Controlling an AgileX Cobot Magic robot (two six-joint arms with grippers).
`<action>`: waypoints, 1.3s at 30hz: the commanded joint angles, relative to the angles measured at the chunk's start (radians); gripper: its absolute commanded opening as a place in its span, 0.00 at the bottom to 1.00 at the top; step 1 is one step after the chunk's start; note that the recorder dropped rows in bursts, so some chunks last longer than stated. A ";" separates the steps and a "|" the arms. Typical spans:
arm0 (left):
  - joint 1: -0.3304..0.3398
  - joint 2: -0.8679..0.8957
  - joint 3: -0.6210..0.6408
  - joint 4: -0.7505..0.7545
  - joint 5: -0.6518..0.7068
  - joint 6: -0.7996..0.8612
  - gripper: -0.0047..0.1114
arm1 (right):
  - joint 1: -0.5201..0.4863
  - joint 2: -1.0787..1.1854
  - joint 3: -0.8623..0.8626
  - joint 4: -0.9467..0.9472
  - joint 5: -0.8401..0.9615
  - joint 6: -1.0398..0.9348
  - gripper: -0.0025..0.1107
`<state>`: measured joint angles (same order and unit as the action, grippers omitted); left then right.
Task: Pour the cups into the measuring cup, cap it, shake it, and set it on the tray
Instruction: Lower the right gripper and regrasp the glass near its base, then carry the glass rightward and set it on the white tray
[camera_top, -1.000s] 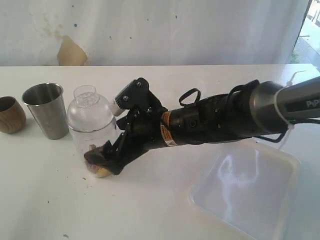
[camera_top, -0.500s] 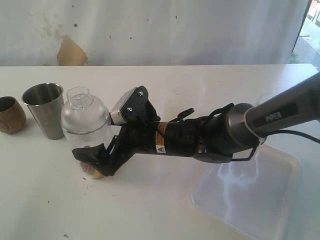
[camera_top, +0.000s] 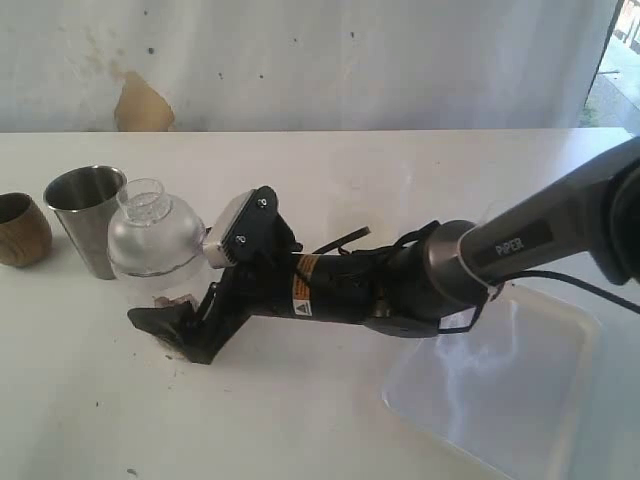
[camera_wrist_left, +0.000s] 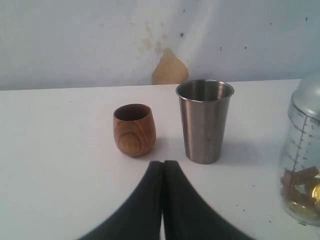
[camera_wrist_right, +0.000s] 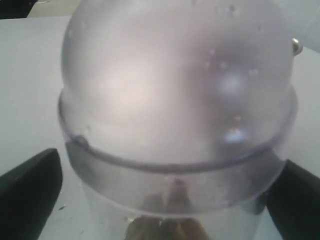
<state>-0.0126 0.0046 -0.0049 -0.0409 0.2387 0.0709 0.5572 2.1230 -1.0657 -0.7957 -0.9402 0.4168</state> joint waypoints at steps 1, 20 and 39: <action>0.000 -0.005 0.005 0.000 -0.005 -0.002 0.04 | 0.026 0.034 -0.043 0.065 0.003 -0.014 0.95; 0.000 -0.005 0.005 0.000 -0.005 -0.002 0.04 | 0.030 -0.070 -0.055 -0.016 0.095 0.111 0.02; 0.000 -0.005 0.005 0.000 -0.005 -0.002 0.04 | -0.266 -0.801 0.589 -0.004 0.395 0.098 0.02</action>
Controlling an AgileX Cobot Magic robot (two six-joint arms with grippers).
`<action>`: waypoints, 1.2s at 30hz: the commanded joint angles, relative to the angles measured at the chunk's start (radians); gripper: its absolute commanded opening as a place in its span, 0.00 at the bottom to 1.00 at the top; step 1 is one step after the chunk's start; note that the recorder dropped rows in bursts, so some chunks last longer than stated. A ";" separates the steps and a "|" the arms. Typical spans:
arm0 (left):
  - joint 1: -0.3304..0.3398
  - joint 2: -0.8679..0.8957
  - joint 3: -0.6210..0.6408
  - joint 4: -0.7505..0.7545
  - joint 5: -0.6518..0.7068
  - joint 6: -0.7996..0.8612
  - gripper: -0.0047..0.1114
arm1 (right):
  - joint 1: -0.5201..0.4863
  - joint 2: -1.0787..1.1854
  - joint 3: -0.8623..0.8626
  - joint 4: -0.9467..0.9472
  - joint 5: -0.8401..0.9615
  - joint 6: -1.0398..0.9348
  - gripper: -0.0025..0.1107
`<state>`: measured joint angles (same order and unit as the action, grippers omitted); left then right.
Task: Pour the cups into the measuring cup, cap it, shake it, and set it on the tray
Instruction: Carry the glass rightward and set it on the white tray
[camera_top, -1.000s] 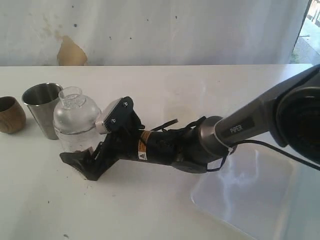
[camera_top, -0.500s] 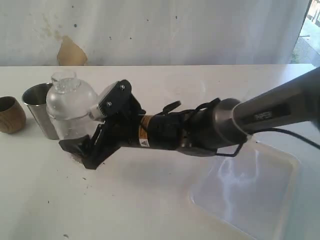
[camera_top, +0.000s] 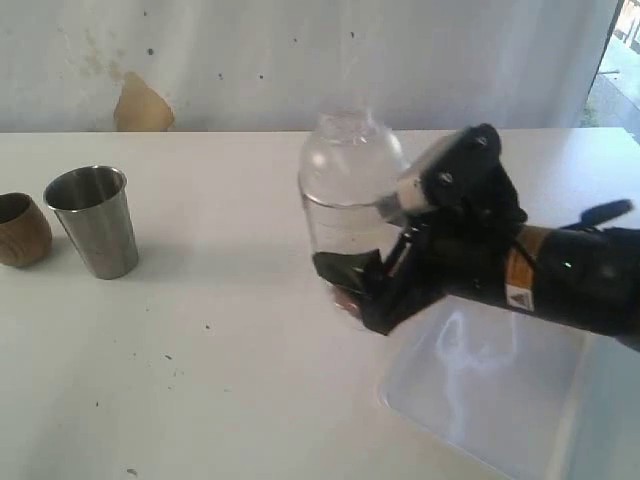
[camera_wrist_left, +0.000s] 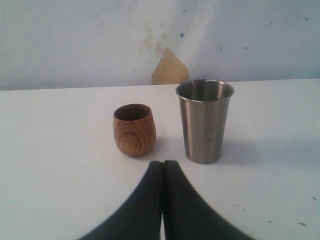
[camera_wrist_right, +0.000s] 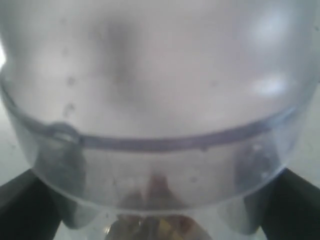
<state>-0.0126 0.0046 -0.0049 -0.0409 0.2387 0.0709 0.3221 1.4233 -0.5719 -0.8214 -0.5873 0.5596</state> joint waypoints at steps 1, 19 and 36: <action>0.000 -0.005 0.005 0.000 -0.005 -0.002 0.04 | -0.036 -0.120 0.124 0.038 0.057 -0.064 0.02; 0.000 -0.005 0.005 0.000 -0.005 -0.002 0.04 | -0.084 0.027 0.408 0.611 -0.339 -0.480 0.02; 0.000 -0.005 0.005 0.000 -0.005 -0.002 0.04 | -0.084 0.227 0.399 0.618 -0.546 -0.480 0.02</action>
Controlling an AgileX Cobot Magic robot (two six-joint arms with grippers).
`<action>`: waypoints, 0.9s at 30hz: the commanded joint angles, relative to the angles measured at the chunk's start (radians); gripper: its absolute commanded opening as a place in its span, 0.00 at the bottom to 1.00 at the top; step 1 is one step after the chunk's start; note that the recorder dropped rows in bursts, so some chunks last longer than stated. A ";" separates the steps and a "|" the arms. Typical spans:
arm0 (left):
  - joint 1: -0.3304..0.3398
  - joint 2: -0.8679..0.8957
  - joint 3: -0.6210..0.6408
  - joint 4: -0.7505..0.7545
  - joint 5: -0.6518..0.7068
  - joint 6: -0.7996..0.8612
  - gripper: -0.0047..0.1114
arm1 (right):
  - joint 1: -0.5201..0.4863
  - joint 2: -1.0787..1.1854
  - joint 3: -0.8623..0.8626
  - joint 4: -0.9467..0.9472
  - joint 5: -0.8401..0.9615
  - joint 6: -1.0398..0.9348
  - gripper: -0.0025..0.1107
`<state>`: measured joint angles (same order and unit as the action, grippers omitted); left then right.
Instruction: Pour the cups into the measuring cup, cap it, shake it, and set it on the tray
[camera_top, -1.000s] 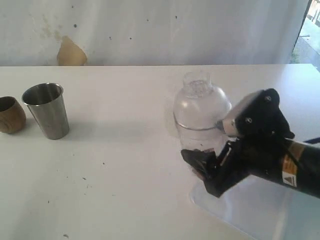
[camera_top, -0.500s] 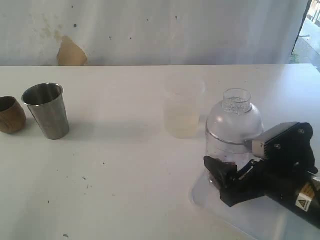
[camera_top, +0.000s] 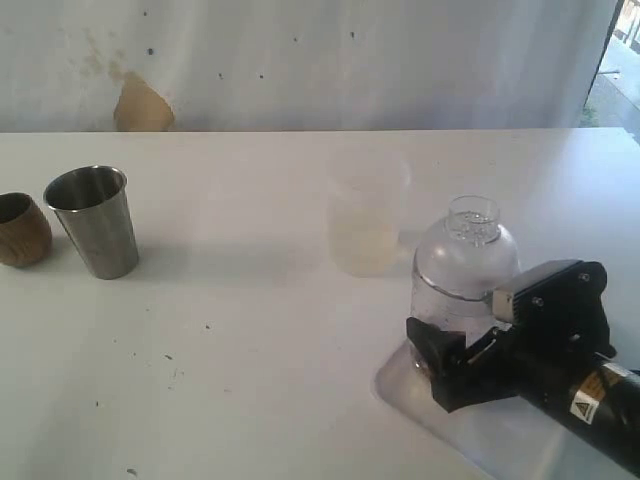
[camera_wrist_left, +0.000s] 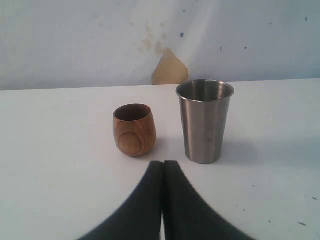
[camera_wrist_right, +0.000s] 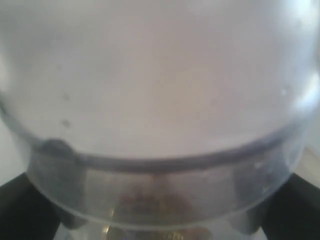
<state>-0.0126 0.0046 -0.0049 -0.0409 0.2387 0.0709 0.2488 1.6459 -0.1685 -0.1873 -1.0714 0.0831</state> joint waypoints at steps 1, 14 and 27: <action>0.000 -0.005 0.005 0.000 -0.005 -0.002 0.04 | -0.010 0.004 -0.018 -0.056 -0.068 0.016 0.02; 0.000 -0.005 0.005 0.000 -0.005 -0.002 0.04 | -0.010 -0.086 -0.033 0.012 -0.067 -0.130 0.02; 0.000 -0.005 0.005 0.000 -0.005 -0.002 0.04 | -0.010 -0.165 0.041 -0.124 0.068 -0.052 0.02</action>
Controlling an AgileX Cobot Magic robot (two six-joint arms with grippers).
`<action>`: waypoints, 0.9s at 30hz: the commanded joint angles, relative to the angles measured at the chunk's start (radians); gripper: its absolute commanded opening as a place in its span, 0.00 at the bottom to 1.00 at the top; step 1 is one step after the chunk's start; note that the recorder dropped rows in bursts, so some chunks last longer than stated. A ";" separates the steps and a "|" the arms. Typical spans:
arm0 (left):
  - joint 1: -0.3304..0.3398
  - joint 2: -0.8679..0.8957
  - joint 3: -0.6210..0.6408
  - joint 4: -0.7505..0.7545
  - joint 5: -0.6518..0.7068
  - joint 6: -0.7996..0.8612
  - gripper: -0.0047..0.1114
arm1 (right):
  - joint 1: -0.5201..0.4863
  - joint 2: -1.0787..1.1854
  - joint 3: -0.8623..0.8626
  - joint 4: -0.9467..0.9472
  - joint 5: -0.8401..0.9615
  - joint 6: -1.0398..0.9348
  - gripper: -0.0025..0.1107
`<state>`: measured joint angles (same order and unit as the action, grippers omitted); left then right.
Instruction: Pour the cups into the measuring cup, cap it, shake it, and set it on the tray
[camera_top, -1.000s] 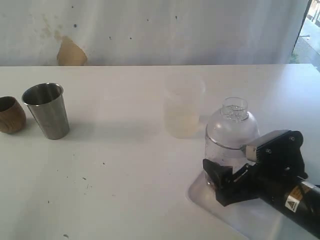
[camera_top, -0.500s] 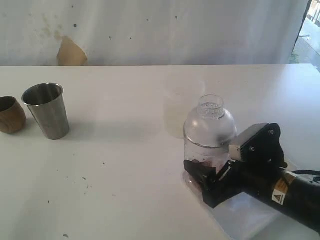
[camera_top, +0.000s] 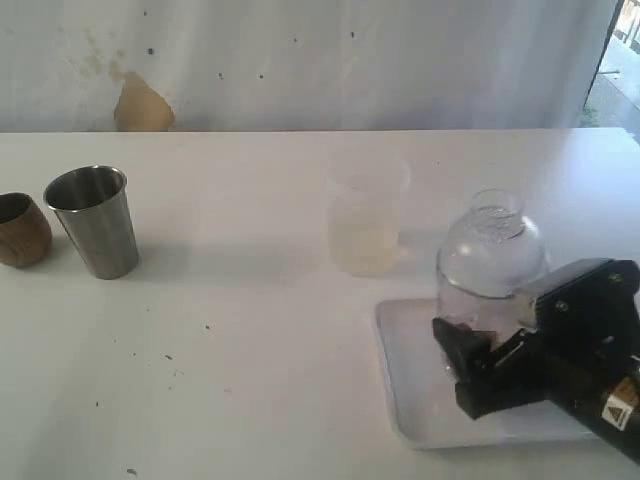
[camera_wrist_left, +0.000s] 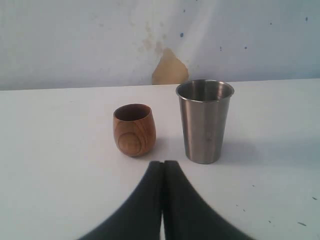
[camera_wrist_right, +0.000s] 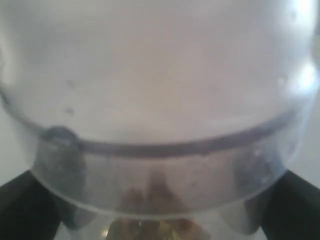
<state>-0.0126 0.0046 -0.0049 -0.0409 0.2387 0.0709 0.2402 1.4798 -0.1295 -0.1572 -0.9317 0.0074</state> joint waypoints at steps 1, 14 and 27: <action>0.000 -0.005 0.005 0.000 -0.005 -0.002 0.04 | -0.002 0.001 0.002 -0.149 -0.078 0.023 0.02; 0.000 -0.005 0.005 0.000 -0.005 -0.002 0.04 | -0.002 0.012 -0.029 0.030 -0.070 -0.027 0.03; 0.000 -0.005 0.005 0.000 -0.005 -0.002 0.04 | -0.002 0.091 -0.055 0.007 -0.103 0.036 0.62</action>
<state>-0.0126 0.0046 -0.0049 -0.0409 0.2387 0.0709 0.2402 1.5554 -0.1718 -0.1459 -0.9787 0.0254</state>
